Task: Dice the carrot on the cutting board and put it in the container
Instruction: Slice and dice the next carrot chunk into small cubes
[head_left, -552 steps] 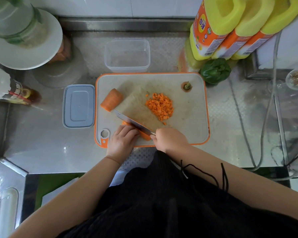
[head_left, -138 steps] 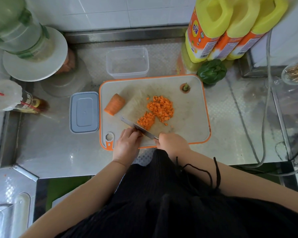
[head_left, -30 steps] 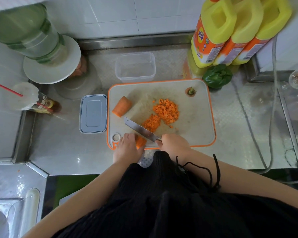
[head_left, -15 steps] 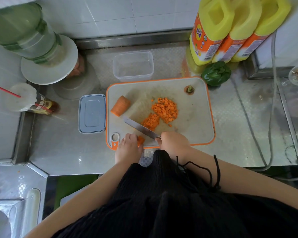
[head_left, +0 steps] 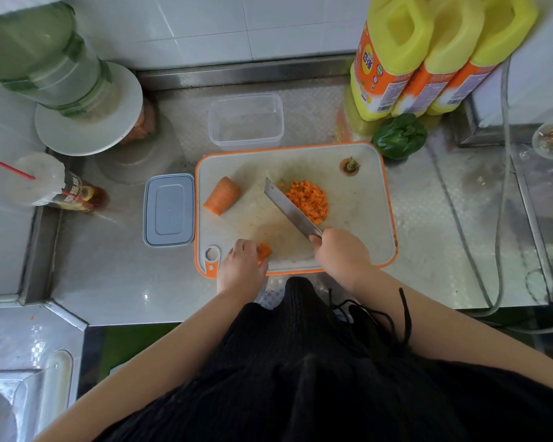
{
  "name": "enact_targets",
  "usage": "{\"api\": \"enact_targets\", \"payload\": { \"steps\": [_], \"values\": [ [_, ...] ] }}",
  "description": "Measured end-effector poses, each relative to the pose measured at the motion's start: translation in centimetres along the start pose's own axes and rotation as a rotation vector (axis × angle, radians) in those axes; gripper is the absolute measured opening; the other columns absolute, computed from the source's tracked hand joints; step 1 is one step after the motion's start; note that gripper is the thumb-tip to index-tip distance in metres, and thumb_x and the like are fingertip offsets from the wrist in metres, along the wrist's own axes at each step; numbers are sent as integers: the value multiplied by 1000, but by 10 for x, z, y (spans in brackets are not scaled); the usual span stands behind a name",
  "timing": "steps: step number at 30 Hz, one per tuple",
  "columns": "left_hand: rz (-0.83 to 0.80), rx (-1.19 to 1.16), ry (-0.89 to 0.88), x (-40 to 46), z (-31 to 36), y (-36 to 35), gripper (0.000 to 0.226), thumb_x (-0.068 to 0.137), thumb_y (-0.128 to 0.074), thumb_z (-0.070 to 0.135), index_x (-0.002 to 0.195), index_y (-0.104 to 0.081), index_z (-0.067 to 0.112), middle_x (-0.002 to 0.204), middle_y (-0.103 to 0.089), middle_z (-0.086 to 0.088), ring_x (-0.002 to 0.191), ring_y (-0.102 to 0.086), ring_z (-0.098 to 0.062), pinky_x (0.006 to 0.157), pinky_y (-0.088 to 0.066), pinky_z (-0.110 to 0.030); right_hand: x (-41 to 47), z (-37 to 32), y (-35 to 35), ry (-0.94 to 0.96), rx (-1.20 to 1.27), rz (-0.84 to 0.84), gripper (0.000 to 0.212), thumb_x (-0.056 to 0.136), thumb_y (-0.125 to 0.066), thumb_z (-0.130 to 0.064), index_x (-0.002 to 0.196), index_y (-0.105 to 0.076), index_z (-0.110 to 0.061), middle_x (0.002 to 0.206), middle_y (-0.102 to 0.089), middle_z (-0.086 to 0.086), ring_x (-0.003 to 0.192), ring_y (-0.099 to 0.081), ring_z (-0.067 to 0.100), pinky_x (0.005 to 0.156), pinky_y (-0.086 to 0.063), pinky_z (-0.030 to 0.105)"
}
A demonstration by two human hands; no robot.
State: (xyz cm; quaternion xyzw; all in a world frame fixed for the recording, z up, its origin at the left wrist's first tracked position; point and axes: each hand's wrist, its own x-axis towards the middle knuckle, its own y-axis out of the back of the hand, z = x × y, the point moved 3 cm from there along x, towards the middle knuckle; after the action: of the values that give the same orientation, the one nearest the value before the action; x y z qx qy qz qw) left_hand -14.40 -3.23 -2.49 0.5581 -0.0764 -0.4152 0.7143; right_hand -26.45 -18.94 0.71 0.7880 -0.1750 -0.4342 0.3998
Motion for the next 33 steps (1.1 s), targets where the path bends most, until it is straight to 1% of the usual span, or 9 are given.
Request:
{"api": "enact_targets", "payload": {
  "steps": [4, 8, 11, 17, 19, 22, 26, 29, 33],
  "values": [
    [22, 1, -6, 8, 11, 2, 26, 97, -54, 31, 115, -57, 12, 116, -54, -5, 97, -58, -23, 76, -49, -35, -2, -1, 2, 12, -2, -8, 40, 102, -34, -40, 102, -57, -7, 90, -60, 9, 90, -60, 31, 66, -38, 32],
    [48, -25, 12, 17, 23, 3, 24, 96, -55, 27, 115, -56, 12, 116, -53, -5, 102, -55, -24, 75, -42, -31, -8, -7, 2, 68, -38, -30, 37, 101, -37, -38, 106, -57, -7, 99, -63, 10, 94, -61, 31, 68, -40, 33],
    [71, 28, -22, 18, 24, 2, 22, 96, -54, 27, 109, -53, 10, 112, -53, -6, 103, -52, -24, 73, -39, -31, -13, -11, -4, 89, -62, -90, 36, 101, -36, -36, 106, -58, -8, 93, -60, 8, 91, -61, 29, 68, -42, 33],
    [153, 37, -125, 19, 13, 0, 22, 93, -61, 33, 99, -60, 12, 108, -55, -4, 103, -49, -25, 77, -49, -40, -15, -13, -3, 123, -76, -125, 36, 102, -35, -36, 101, -58, -7, 83, -55, 6, 82, -59, 27, 66, -43, 33],
    [199, -21, -184, 19, 14, 2, 16, 90, -67, 25, 93, -64, 9, 102, -59, -6, 98, -54, -27, 73, -51, -43, -16, -15, -1, 133, -84, -126, 35, 103, -35, -35, 99, -56, -8, 77, -50, 3, 75, -54, 25, 64, -42, 33],
    [239, -30, -301, 21, 16, 0, 9, 83, -71, 14, 82, -69, 5, 87, -64, -8, 82, -61, -32, 61, -55, -41, -17, -19, -3, 144, -90, -120, 32, 102, -36, -36, 95, -55, -11, 73, -47, 1, 74, -53, 24, 63, -42, 33],
    [274, -41, -358, 25, 14, -3, 37, 85, -48, 32, 75, -72, 5, 77, -64, -8, 70, -63, -31, 53, -53, -35, -17, -21, -9, 124, -130, -143, 25, 101, -39, -32, 83, -48, -16, 66, -45, -2, 71, -55, 24, 61, -43, 34],
    [281, -64, -353, 26, 10, -7, 40, 87, -47, 36, 80, -75, 7, 81, -66, -7, 73, -64, -31, 55, -55, -37, -17, -22, -13, 124, -198, -159, 13, 95, -53, -20, 84, -53, -13, 67, -49, -2, 71, -59, 23, 60, -45, 32],
    [277, -89, -343, 28, 5, -13, 36, 88, -50, 34, 83, -75, 9, 84, -67, -6, 76, -64, -29, 56, -55, -39, -14, -28, -17, 82, -170, -184, 13, 95, -50, -16, 90, -61, -14, 66, -47, -2, 73, -57, 23, 63, -44, 31]
  ]
}}
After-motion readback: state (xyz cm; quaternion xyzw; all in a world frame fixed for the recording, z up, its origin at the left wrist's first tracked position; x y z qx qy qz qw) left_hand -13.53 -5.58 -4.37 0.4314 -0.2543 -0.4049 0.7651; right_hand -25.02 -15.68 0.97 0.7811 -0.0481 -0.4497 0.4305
